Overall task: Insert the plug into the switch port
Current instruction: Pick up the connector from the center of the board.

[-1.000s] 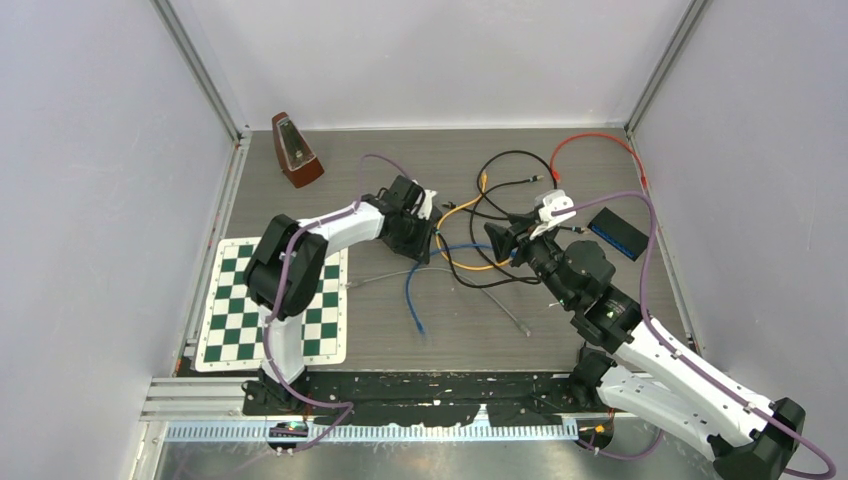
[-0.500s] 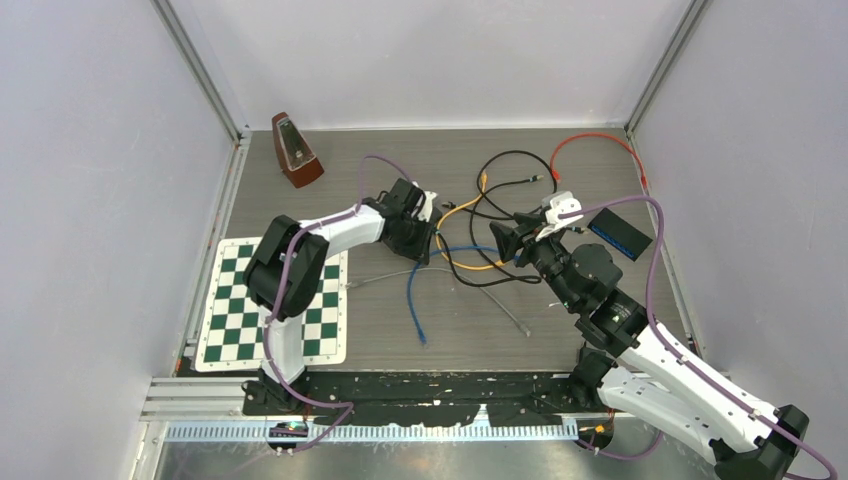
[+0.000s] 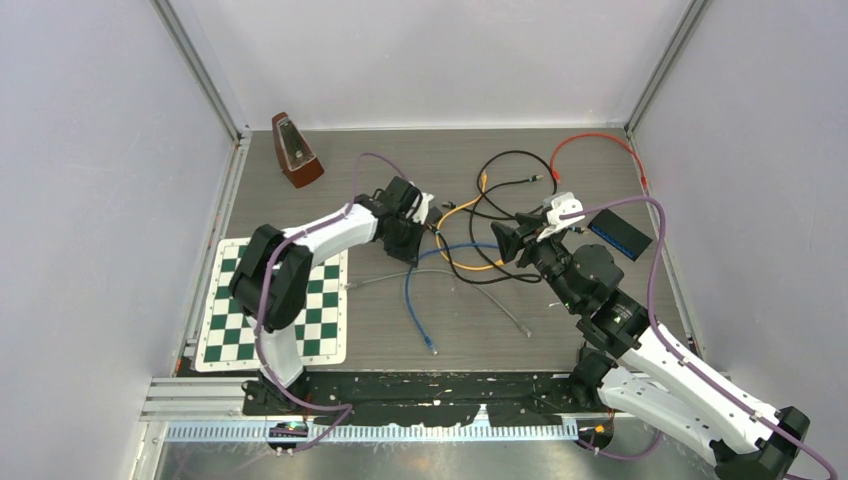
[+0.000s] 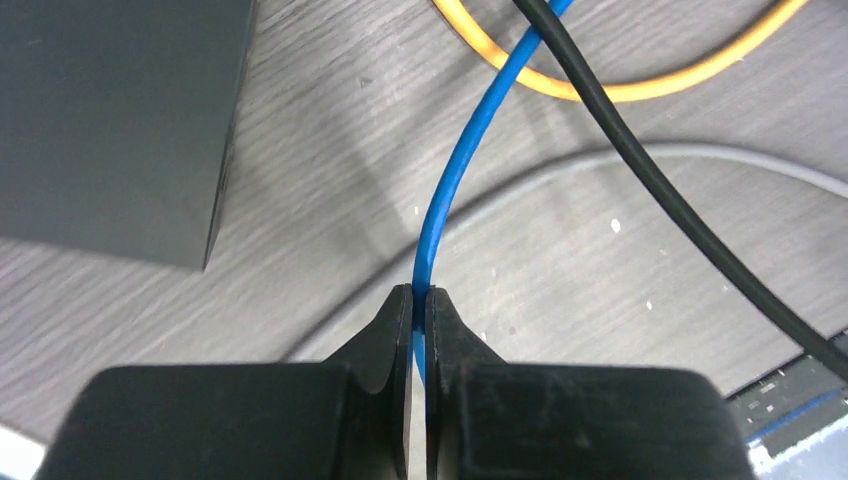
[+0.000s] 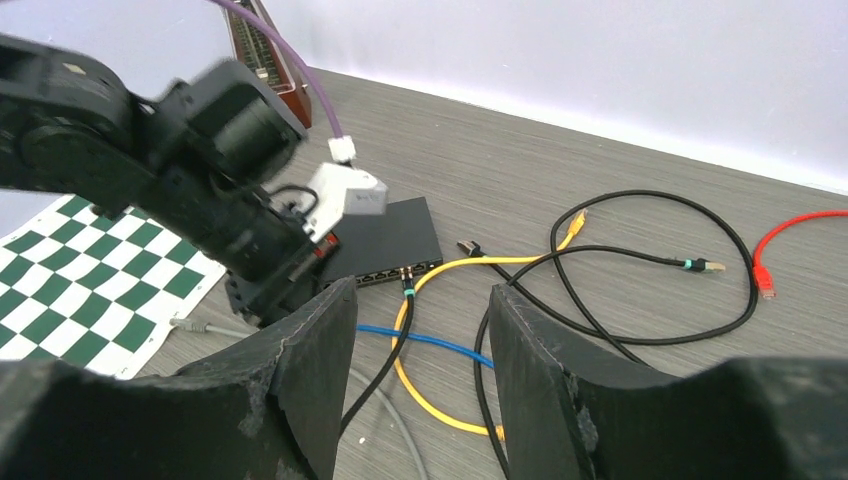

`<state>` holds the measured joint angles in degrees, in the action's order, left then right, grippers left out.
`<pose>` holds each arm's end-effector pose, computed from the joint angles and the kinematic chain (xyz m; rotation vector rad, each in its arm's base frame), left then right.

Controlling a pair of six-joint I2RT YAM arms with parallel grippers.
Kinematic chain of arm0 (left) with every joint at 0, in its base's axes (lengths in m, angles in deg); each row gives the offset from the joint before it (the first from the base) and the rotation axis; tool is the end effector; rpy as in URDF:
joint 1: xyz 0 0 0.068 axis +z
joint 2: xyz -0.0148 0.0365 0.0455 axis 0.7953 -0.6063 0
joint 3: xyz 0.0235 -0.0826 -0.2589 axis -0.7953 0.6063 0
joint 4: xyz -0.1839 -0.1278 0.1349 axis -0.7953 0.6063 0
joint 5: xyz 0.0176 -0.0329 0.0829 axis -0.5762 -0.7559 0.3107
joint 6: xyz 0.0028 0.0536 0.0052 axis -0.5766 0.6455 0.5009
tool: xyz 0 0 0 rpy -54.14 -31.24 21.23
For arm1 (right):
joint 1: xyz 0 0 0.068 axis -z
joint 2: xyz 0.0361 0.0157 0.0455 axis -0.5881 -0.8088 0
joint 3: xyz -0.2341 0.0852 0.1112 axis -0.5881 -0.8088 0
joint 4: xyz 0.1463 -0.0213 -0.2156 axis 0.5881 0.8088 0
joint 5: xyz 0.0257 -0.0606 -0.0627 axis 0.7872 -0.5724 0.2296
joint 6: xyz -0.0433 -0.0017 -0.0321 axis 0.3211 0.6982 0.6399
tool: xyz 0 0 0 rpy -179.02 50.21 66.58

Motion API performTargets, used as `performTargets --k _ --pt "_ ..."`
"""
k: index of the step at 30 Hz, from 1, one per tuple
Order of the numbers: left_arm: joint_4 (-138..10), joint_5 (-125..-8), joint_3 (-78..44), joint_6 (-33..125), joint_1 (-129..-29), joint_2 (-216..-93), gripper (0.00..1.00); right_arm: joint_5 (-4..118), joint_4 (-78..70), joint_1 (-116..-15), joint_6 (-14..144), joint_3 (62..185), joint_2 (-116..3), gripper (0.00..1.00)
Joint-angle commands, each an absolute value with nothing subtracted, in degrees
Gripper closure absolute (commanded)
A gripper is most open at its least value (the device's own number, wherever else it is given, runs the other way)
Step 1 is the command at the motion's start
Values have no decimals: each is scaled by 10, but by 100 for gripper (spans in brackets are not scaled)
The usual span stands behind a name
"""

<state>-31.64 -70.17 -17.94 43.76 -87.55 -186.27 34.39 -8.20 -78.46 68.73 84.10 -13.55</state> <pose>0.3090 -0.2243 0.1778 0.5656 2.7228 -0.5229 0.1303 0.1072 0.3332 -0.3274 1.5179 0.4362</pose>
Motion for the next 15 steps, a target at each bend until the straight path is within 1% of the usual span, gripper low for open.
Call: performTargets --k 1,9,11,15 --pt "-230 -672 -234 457 -878 -1771 100 334 -85 -788 709 865 -122 42" --pt "-125 -593 -259 455 -878 -1696 100 332 -91 -788 718 868 -105 41" --pt "-103 -555 -258 455 -878 -1683 100 341 -91 -788 719 867 -109 41" --pt "-69 -544 -262 468 -878 -1659 100 387 -100 -788 747 865 -117 41"
